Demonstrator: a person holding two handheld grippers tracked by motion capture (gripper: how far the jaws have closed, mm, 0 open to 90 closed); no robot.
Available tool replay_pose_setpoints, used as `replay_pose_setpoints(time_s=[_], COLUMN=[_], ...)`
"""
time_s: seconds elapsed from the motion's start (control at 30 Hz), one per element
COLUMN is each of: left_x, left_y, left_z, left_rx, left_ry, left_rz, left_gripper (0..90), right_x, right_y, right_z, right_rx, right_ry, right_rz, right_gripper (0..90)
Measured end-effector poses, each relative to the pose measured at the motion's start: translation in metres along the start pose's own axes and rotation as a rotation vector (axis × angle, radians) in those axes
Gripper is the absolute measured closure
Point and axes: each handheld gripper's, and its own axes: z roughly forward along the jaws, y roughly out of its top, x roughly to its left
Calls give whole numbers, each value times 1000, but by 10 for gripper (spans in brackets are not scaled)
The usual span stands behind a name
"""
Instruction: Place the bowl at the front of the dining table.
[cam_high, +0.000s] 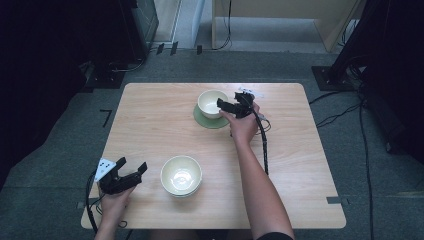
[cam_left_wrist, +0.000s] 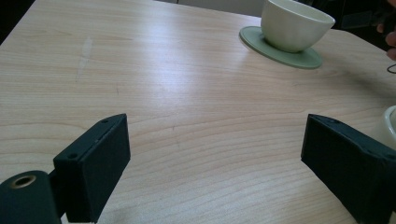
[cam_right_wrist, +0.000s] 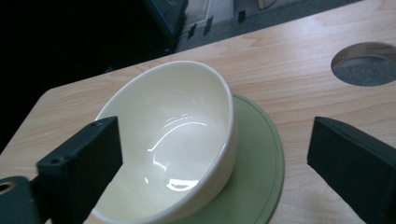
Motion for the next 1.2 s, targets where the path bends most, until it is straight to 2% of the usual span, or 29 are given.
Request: replay_pose_setpoints(time_s=[0.03, 0.07, 0.1, 0.13, 0.17, 0.2, 0.23, 0.4, 0.43, 0.53, 0.63, 0.9, 1.03, 1.2], left_x=[0, 0, 0, 0, 0, 0, 0, 0, -1, -1, -1, -1, -1, -2], left_y=[0, 0, 0, 0, 0, 0, 0, 0, 0, 0, 0, 0, 0, 0], left_z=[0, 0, 0, 0, 0, 0, 0, 0, 0, 1, 1, 1, 1, 1], left_rx=[0, 0, 0, 1, 2, 2, 2, 2, 4, 5, 5, 7, 6, 7], left_ry=[0, 1, 0, -1, -2, -2, -1, 1, 1, 2, 2, 5, 4, 5], left_rz=[1, 1, 1, 1, 1, 1, 0, 2, 3, 3, 5, 10, 9, 12], left_gripper=[78, 78, 79, 79, 79, 79, 79, 79, 79, 79, 79, 79, 79, 79], right_x=[-3, -3, -6, -6, -9, -9, -13, -23, -28, -31, -38, -45, -47, -50], right_y=[-3, -3, -5, -5, -8, -8, -11, -16, -18, -20, -25, -30, -34, -37], right_z=[-8, -8, -15, -15, -25, -25, -31, -43, -50, -55, -69, -88, -98, -106], right_rx=[-45, -45, -77, -77, -131, -131, -153, -162, -163, -165, -173, -189, -195, -197], right_ry=[14, 14, 42, 42, 54, 54, 63, 60, 49, 42, 49, 39, 32, 30], right_rz=[0, 0, 19, 19, 26, 26, 25, 16, 12, 5, -16, -50, -87, -96], right_gripper=[19, 19, 1, 1, 1, 1, 1, 0, 1, 1, 1, 1, 1, 1])
